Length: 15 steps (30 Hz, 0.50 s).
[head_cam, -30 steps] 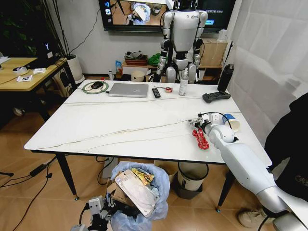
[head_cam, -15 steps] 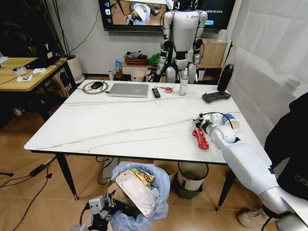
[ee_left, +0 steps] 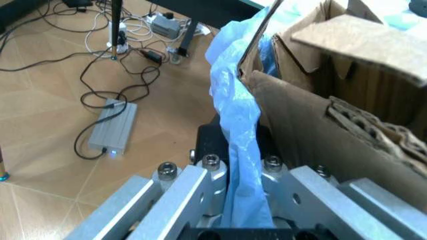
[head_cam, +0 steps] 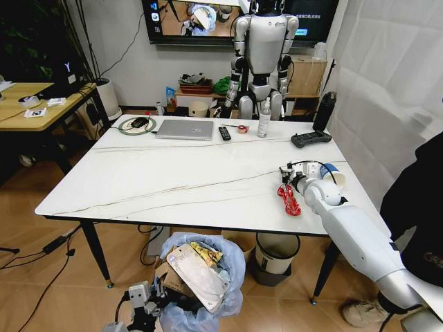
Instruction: Pick up the trash bin and place the trash from the table into it.
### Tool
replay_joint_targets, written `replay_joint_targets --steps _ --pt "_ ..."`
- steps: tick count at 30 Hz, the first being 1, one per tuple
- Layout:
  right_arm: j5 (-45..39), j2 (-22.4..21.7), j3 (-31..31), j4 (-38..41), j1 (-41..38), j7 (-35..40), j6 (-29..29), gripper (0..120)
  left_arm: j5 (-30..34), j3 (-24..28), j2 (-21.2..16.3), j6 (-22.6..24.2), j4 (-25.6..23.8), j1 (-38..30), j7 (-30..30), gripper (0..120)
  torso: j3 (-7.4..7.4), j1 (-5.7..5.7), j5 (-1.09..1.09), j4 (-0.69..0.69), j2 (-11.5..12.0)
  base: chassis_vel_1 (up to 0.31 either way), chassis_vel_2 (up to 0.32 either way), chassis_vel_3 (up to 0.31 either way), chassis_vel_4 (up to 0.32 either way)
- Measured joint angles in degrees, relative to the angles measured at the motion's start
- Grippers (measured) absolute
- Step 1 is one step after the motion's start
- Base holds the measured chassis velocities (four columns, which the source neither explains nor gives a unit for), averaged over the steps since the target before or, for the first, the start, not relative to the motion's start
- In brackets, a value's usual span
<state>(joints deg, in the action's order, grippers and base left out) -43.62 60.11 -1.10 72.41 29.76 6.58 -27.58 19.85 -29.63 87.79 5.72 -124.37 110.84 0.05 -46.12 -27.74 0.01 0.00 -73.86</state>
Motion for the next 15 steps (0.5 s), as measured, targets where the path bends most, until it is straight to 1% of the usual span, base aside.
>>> replay_joint_targets --steps 1,3,5,7,10,11,13,14,15 --pt "0.00 0.00 0.00 0.00 0.00 0.00 0.00 0 0.00 0.00 0.00 0.00 0.00 0.00 0.00 0 0.00 0.00 0.00 0.00 0.00 0.000 0.000 0.000 0.000" --pt "-2.63 -1.17 -0.78 3.11 0.32 0.07 0.29 0 0.00 0.15 -0.19 0.00 0.12 -0.07 0.00 0 0.00 0.00 -0.02 0.00 0.00 0.000 0.000 0.000 0.000" --pt "-6.23 -2.75 -2.18 8.20 1.56 0.32 0.34 0 0.03 0.32 -0.45 0.03 0.20 -0.17 0.00 0 0.00 0.00 -0.01 0.01 0.00 0.000 0.000 0.000 0.000" --pt "-7.06 -3.13 -2.50 9.33 1.93 0.39 0.33 0 0.04 0.35 -0.49 0.03 0.21 -0.17 0.00 0 0.00 0.00 -0.01 0.01 0.00 0.000 0.000 0.000 0.000" --pt "-12.08 -6.28 -4.90 20.59 6.13 1.26 0.22 0 0.34 0.72 -0.99 0.11 0.32 -0.22 -0.01 0 0.01 -0.01 -0.04 -0.01 0.00 0.000 0.000 0.000 0.000" --pt "-13.43 -7.63 -6.00 25.51 8.61 1.56 0.44 0 0.44 0.82 -1.24 0.12 0.34 -0.23 -0.01 0 0.01 -0.01 -0.03 0.00 0.00 0.000 0.000 0.000 0.000" --pt "-15.57 -9.46 -8.23 32.49 13.53 2.14 0.81 0 0.70 0.99 -1.65 0.12 0.34 -0.23 0.00 0 0.01 0.00 -0.02 0.02 -0.01 0.000 0.000 0.000 0.000" --pt "-15.57 -9.46 -8.23 32.49 13.53 2.14 0.81 0 0.70 0.99 -1.65 0.12 0.34 -0.23 0.00 0 0.01 0.00 -0.02 0.02 -0.01 0.000 0.000 0.000 0.000" --pt "-16.08 -10.07 -9.20 34.88 15.92 2.28 1.05 0 0.77 1.08 -1.82 0.12 0.34 -0.22 -0.01 0 0.01 0.00 -0.01 0.00 -0.01 0.000 0.000 0.000 0.000"
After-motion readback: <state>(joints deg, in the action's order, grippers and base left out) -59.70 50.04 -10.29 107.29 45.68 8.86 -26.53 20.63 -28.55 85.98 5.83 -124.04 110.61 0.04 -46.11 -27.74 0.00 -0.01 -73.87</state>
